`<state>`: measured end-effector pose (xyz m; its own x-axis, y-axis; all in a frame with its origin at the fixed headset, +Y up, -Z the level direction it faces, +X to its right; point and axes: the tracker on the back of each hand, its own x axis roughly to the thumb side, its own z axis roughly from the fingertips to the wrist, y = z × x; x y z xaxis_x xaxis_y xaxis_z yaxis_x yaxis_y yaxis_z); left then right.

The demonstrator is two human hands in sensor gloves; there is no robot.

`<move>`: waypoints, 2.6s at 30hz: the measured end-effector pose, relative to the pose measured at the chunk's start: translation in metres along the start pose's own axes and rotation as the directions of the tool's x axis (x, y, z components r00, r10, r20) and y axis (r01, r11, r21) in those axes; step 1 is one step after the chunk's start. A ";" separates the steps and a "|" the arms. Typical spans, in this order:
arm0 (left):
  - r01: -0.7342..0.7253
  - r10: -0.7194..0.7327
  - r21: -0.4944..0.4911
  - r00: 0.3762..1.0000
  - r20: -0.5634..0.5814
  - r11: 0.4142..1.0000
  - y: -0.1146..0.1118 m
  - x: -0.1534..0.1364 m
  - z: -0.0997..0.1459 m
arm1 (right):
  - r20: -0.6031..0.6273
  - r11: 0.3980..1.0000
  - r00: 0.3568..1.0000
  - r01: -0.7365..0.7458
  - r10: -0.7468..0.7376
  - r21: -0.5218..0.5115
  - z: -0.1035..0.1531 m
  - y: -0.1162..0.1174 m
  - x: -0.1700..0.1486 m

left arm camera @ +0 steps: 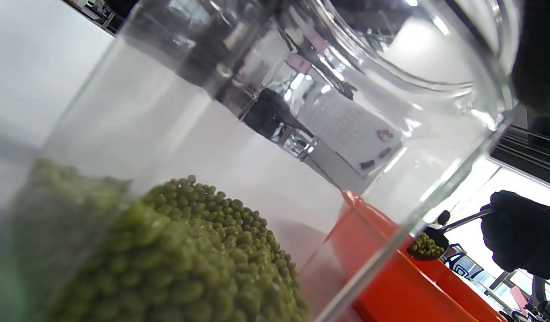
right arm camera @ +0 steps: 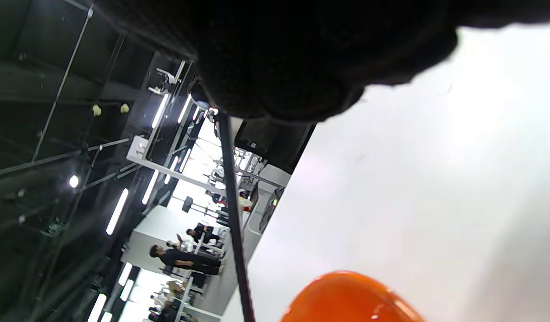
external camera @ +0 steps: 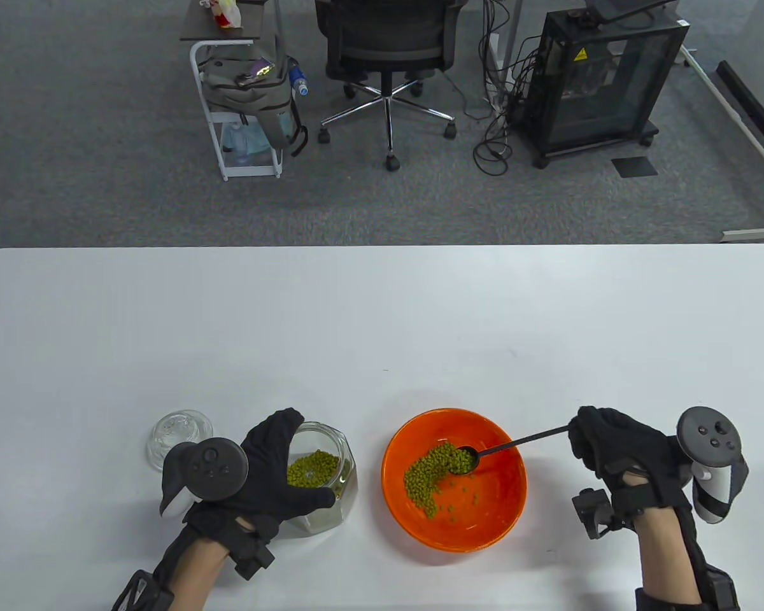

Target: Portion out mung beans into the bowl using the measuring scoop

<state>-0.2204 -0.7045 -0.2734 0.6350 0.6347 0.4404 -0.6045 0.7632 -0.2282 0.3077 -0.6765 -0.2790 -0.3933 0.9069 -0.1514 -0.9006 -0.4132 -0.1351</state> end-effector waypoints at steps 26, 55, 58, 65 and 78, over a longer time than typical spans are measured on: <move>-0.002 0.002 0.002 1.000 -0.001 1.000 0.000 0.000 0.000 | 0.715 0.695 0.247 -0.567 0.655 -0.441 0.104 0.073 0.107; -0.001 0.001 0.002 1.000 0.002 1.000 0.000 0.000 0.000 | 0.596 0.965 0.772 -0.085 0.221 -0.248 0.070 0.043 0.125; -0.003 0.003 0.003 1.000 0.002 1.000 0.000 0.000 0.000 | 0.556 0.987 0.825 -0.007 0.098 -0.164 0.065 0.055 0.129; -0.010 0.010 0.004 1.000 0.000 1.000 0.000 0.000 0.000 | 0.475 0.998 0.878 0.069 -0.056 -0.009 0.052 0.100 0.142; -0.010 0.010 0.002 1.000 0.001 1.000 0.000 0.000 0.000 | 0.566 0.971 0.789 -0.215 0.239 -0.110 0.061 0.166 0.183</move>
<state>-0.2206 -0.7052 -0.2731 0.6285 0.6422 0.4388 -0.6118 0.7566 -0.2309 0.0747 -0.5743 -0.2697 -0.6299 0.6641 0.4027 -0.7693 -0.6047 -0.2062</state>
